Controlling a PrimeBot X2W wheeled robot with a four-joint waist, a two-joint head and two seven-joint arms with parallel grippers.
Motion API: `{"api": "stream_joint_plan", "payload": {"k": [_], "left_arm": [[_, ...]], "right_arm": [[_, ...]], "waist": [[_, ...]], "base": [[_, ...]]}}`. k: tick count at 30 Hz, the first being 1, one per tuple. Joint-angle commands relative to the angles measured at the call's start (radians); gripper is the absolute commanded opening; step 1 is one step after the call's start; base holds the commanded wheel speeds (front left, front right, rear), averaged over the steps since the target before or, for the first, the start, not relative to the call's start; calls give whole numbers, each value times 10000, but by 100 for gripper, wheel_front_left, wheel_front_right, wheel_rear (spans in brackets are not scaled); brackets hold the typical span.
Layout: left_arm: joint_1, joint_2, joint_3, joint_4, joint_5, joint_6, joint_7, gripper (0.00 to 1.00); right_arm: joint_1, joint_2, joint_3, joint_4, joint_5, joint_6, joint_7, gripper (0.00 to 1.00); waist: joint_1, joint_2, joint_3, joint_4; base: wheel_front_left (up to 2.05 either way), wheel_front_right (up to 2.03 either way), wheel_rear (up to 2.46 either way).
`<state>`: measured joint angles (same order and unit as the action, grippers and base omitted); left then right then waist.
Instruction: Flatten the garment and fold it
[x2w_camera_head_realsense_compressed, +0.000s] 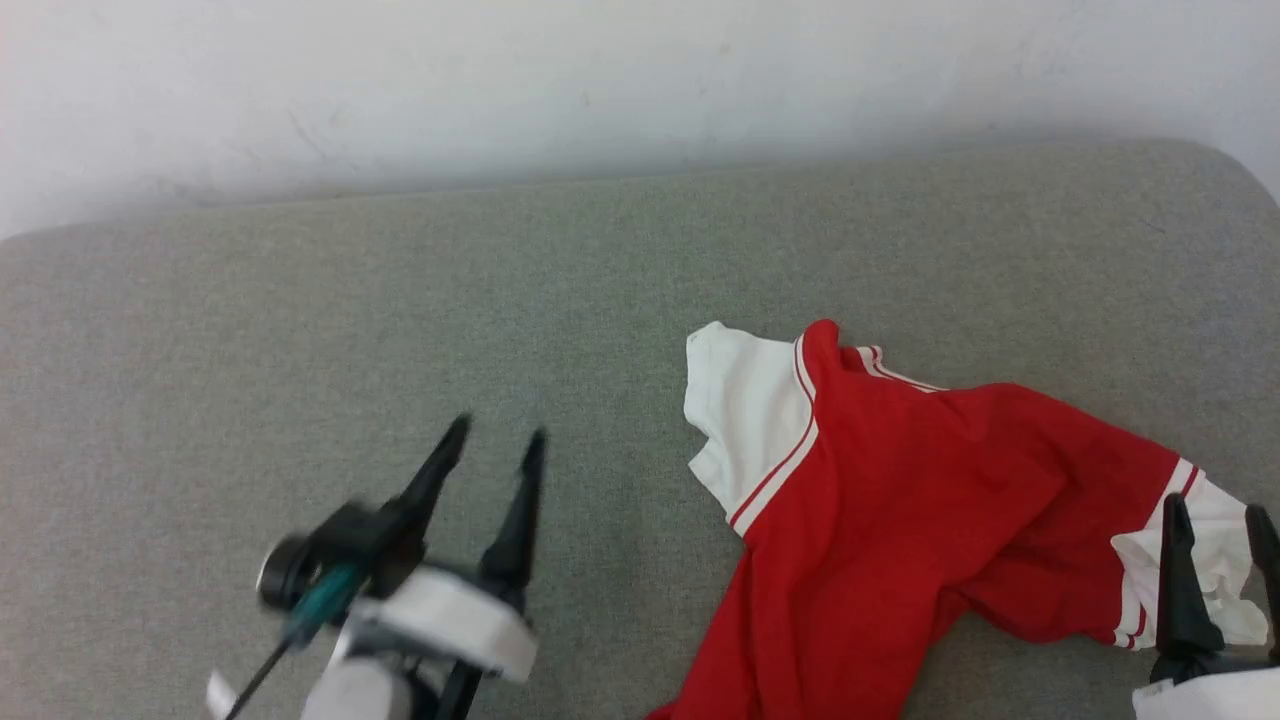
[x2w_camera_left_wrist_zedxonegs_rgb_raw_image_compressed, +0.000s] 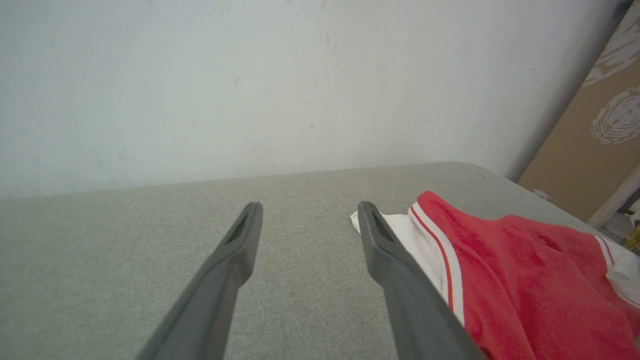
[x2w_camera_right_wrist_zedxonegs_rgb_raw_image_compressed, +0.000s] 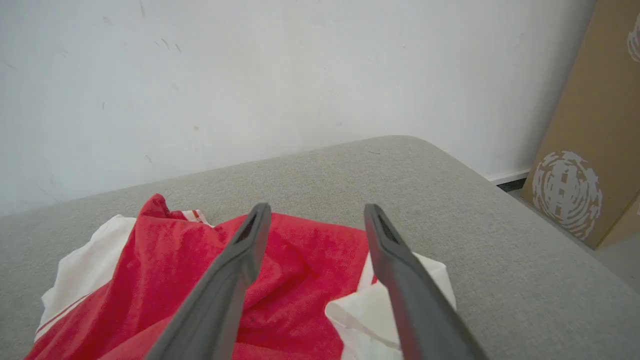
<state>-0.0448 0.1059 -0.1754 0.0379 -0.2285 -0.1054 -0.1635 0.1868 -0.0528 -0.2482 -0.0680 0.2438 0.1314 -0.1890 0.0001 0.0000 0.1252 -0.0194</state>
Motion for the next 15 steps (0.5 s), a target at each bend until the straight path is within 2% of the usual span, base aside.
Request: {"api": "stream_joint_plan", "payload": {"k": [1,5,15], "left_arm": [[-601,165,-269,69,210,-85,313,100],[-2391,305,-1306,509,388,-200,1687,100],[-5737,-155,-2925,2658,-181,-248,4506,100]], "right_arm": [[-248,24,-39,8,-71,-7,-97,100],[-606,24,-250,-15,-222,-7,-167,100],[-1324,25,-200,-208,-383,-7,-175,100]], "waist": [[-1,0,201,-6],[-1,0,507,64],[-1,0,1651,-337]], "base": [[0,0,0],[0,0,0],[0,0,0]]}}
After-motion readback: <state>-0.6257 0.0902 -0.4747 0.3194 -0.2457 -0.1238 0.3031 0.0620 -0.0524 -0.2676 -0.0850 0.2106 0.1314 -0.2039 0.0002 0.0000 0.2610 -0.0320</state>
